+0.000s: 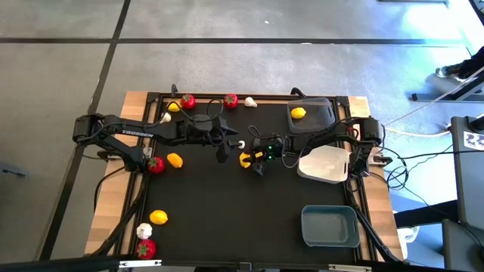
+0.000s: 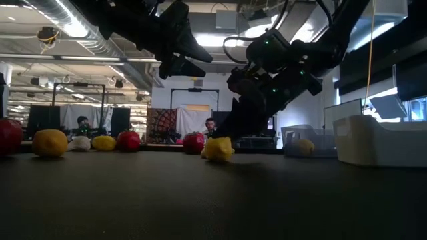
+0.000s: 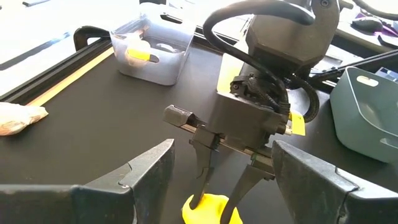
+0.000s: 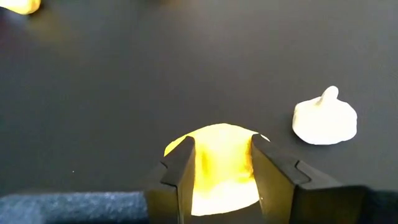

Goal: Sort produce into baskets
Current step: Put the lemon into the black bin

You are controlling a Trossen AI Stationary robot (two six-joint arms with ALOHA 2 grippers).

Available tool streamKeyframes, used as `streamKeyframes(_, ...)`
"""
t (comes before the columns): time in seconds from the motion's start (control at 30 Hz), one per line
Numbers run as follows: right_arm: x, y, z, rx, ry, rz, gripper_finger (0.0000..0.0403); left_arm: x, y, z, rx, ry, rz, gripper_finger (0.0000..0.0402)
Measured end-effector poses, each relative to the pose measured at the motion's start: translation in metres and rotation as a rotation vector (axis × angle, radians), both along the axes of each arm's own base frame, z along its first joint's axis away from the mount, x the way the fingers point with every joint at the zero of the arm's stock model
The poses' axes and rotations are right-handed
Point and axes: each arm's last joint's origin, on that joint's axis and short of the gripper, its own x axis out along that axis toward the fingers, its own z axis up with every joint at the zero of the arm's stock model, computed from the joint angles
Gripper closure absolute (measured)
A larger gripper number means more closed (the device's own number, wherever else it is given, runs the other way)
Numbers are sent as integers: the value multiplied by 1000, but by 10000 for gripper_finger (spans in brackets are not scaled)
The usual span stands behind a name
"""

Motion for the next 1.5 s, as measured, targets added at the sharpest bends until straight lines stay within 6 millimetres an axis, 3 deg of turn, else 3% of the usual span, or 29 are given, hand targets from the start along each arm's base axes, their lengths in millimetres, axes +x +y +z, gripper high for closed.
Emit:
streamKeyframes(0.3, -5, -1, 20, -27, -28, -9, 271, 0, 0, 0, 1, 0, -1, 141)
streamKeyframes(0.57, -23, 0, 45, -103, 59, -33, 270, 0, 0, 0, 1, 0, -1, 141)
streamKeyframes(0.97, -32, -2, 41, -122, 192, -121, 265, 0, 0, 0, 7, 2, -4, 141)
streamKeyframes(1.2, -33, -1, 44, -91, 209, -133, 182, 0, 0, 0, 7, 2, -4, 142)
streamKeyframes(1.37, -25, -5, 60, -54, 237, -173, 125, 0, 1, 0, 17, 3, 17, 142)
streamKeyframes(1.5, -22, -5, 72, -26, 283, -211, 104, 0, 1, 0, 18, 4, 21, 142)
